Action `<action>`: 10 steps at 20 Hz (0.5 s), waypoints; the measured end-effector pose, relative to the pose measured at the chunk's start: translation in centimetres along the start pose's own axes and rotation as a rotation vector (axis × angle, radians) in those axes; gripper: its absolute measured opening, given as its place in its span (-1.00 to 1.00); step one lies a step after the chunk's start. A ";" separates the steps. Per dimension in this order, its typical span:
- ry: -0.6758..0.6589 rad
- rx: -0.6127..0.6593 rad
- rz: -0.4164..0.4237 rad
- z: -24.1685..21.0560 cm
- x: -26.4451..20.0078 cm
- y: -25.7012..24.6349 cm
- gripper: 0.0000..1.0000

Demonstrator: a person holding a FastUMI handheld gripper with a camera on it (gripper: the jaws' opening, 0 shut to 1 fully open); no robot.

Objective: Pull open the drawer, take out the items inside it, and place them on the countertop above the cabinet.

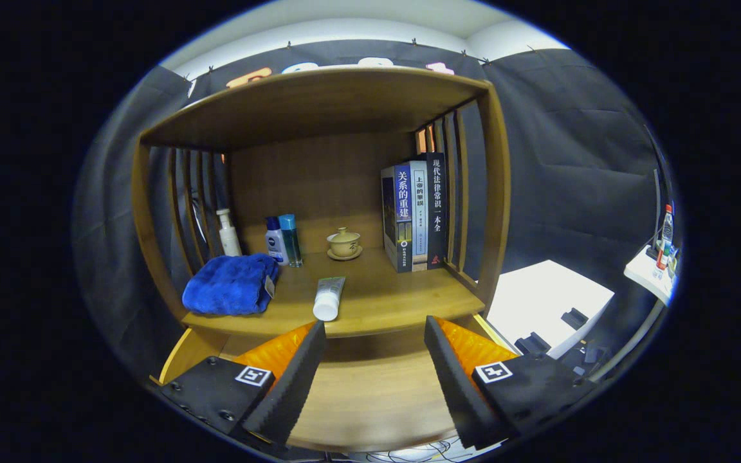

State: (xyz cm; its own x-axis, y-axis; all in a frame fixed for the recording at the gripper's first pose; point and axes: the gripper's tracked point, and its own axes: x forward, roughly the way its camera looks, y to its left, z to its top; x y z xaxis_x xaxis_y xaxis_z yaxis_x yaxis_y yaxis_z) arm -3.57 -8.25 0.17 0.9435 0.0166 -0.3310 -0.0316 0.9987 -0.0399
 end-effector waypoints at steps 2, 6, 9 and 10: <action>-0.033 -0.020 -0.002 -0.6 -1.8 -0.3 0.98; -0.063 -0.047 -0.009 -2.5 -4.3 -0.5 0.98; -0.067 -0.068 -0.003 -4.4 -5.8 -0.3 0.98; -0.069 -0.077 -0.004 -5.1 -6.4 -0.2 0.98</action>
State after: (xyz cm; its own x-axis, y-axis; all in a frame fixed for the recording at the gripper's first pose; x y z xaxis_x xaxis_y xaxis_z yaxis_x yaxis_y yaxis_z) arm -11.24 -8.84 -2.51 0.9640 0.0182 -0.2653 -0.0501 0.9922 -0.1141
